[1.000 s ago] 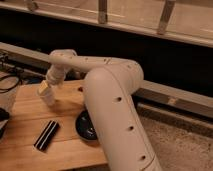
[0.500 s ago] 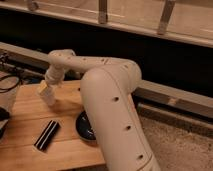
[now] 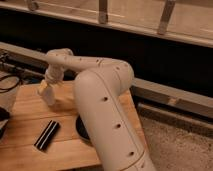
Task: Pick up the ceramic cup
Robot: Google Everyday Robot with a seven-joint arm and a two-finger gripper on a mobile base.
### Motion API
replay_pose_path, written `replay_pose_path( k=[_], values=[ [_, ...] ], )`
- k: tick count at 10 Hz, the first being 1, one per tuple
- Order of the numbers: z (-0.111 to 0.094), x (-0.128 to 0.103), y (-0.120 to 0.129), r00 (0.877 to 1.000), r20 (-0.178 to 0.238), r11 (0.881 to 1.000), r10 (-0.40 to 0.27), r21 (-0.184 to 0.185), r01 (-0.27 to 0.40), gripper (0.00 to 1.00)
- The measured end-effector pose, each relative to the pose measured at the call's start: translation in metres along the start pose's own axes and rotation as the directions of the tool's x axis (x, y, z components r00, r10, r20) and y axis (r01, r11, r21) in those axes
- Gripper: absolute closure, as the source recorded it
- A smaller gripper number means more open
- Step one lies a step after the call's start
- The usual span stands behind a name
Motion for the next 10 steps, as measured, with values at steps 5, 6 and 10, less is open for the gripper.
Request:
replay_pose_path(
  k=[5,6,10],
  values=[
    [0.010,0.006,0.004,1.000,-0.014,1.000,0.007,0.004,-0.007,0.51],
    [0.010,0.005,0.004,1.000,-0.013,1.000,0.007,0.004,-0.007,0.61],
    [0.010,0.008,0.005,1.000,-0.019,1.000,0.004,0.004,-0.004,0.97]
  ],
)
